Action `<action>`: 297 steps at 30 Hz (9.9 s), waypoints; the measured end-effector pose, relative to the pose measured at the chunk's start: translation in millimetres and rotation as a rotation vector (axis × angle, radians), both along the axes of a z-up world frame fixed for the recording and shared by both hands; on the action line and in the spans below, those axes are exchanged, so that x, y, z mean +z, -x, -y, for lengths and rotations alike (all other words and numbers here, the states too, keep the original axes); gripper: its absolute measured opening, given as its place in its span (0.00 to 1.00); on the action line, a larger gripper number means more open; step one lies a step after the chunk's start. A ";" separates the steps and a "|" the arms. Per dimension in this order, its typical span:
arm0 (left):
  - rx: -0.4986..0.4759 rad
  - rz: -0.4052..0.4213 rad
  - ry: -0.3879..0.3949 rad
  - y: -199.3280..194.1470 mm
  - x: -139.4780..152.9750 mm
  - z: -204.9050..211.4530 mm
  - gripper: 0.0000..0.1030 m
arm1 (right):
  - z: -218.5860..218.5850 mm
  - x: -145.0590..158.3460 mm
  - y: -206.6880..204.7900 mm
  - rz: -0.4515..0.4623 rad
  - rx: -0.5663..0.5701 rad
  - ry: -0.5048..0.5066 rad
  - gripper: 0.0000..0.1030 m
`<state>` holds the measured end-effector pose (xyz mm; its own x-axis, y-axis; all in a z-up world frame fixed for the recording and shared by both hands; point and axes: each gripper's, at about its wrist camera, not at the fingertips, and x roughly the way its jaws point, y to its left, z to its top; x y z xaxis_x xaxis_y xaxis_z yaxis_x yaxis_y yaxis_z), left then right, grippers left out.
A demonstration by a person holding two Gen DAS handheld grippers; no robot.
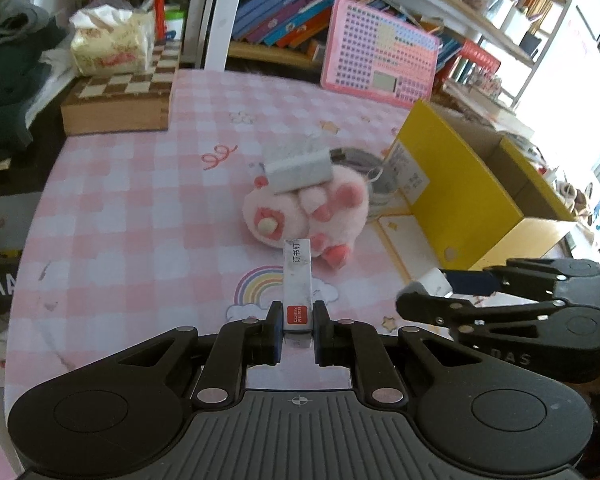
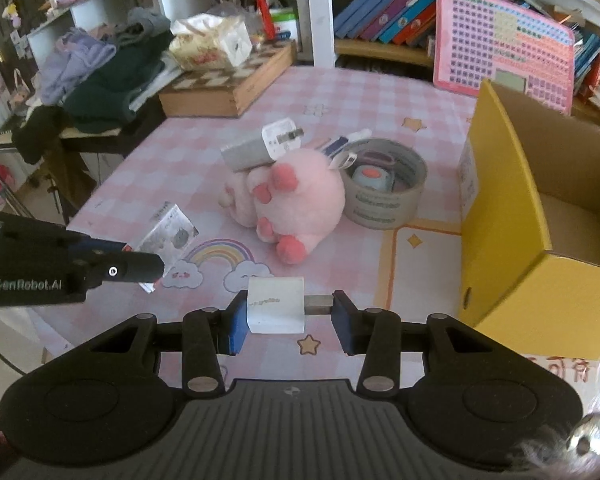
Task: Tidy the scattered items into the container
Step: 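Carry both held items up and over the open yellow box, then lower both items into the yellow box and open both grippers, then withdraw both open grippers from the box back over the table, then move both grippers toward the pink plush pig and tape roll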
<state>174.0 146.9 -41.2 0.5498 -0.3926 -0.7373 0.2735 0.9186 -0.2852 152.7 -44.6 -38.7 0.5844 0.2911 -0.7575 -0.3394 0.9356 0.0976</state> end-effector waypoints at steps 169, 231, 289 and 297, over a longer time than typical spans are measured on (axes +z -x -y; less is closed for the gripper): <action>-0.273 0.150 -0.394 -125.4 21.6 325.9 0.49 | 225.6 -7.8 -168.0 0.012 0.368 0.391 0.53; 0.009 0.305 -0.180 66.3 62.5 210.7 0.93 | 212.1 52.2 58.4 0.319 -0.239 0.073 0.81; -0.087 0.154 -0.243 111.3 14.1 71.1 0.93 | 79.5 -1.3 125.5 0.034 -0.409 0.098 0.84; -0.018 0.152 -0.233 112.8 16.7 48.6 0.93 | 50.5 3.6 117.0 0.053 -0.294 0.113 0.84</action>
<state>61.2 98.4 -24.6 0.6555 -0.2328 -0.7184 0.3139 0.9492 -0.0212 35.6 -95.0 -35.1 0.6706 0.0197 -0.7415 -0.0550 0.9982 -0.0232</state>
